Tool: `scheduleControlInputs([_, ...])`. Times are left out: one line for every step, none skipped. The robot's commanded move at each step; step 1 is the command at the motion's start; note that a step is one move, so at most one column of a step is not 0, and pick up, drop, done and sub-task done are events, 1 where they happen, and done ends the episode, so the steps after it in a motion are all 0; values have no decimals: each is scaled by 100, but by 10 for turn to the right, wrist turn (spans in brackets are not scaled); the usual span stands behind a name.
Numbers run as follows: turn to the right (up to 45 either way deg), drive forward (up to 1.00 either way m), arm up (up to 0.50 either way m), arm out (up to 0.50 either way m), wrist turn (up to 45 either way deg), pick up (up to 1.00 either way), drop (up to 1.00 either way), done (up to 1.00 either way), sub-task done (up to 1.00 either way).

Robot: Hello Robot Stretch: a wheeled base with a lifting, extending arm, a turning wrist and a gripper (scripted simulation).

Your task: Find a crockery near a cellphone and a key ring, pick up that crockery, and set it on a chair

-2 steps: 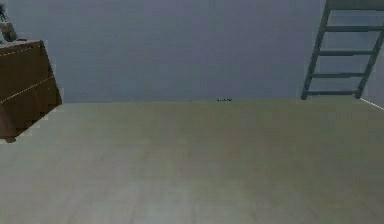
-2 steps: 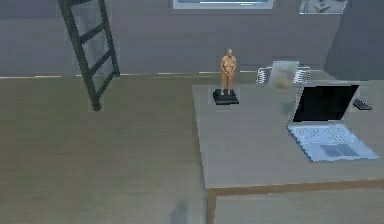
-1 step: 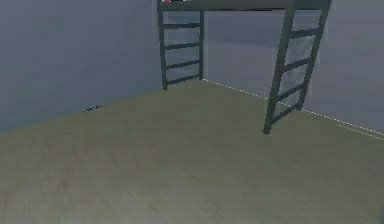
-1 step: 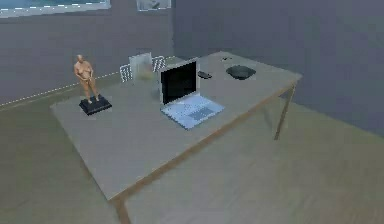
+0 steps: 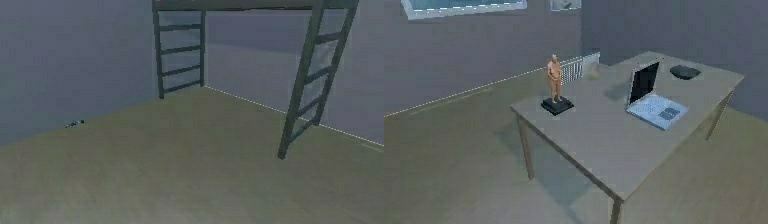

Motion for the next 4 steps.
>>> scheduleControlInputs([420,0,0,0,0,0,0,0,0])
scheduleControlInputs([0,100,0,0,0,0,0,0,0])
scheduleControlInputs([0,55,0,0,0,0,0,0,0])
scheduleControlInputs([450,0,0,0,0,0,0,0,0])
